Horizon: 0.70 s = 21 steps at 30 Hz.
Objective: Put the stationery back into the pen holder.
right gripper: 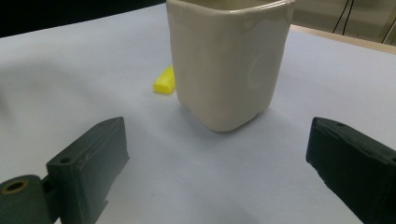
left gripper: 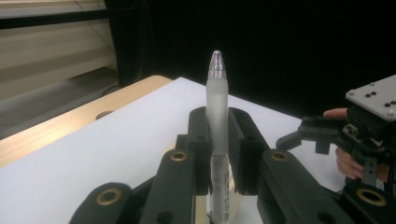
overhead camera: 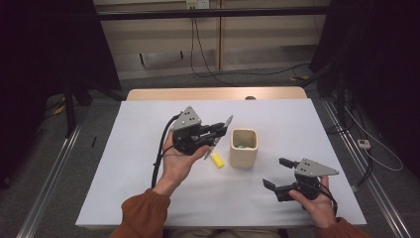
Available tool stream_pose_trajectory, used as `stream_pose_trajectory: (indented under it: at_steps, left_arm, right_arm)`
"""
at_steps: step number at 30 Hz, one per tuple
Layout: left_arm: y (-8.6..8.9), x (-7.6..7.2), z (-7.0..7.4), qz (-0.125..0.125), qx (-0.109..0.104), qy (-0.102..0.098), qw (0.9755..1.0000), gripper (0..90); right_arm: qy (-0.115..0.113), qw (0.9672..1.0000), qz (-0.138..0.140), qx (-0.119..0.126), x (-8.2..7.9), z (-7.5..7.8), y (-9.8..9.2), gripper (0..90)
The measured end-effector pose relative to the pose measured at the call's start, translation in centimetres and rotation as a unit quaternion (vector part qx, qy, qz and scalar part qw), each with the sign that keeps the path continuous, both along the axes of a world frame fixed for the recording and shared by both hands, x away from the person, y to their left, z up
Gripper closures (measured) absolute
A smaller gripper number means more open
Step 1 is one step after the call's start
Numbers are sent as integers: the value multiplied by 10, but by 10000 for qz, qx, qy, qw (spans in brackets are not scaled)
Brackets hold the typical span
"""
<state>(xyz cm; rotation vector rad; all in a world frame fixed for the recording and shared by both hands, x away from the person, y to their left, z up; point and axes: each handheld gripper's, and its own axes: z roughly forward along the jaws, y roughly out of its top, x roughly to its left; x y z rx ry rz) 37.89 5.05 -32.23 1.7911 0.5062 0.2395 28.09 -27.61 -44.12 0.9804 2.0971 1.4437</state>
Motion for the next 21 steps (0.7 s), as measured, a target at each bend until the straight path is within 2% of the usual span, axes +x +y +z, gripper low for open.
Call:
stream_pose_trajectory:
  at_steps: [5, 9, 14, 21]
  left_arm:
    - [-13, 6, 2, -62, -87, 21, 9999, 805]
    - [-24, 11, 0, -44, -117, 88, 9999, 805]
    - [-33, 18, 1, 42, -86, 51, 9999, 805]
    - [-40, 31, 0, 80, -276, 124, 9995, 805]
  right_arm:
    - [-2, 10000, -1, -5, -1, 0, 0, 53]
    - [-4, 10000, -1, -3, 0, 0, -1, 53]
    - [-7, 10000, 5, 6, -1, 0, -1, 53]
    - [-3, 10000, 5, 14, -1, 0, -1, 53]
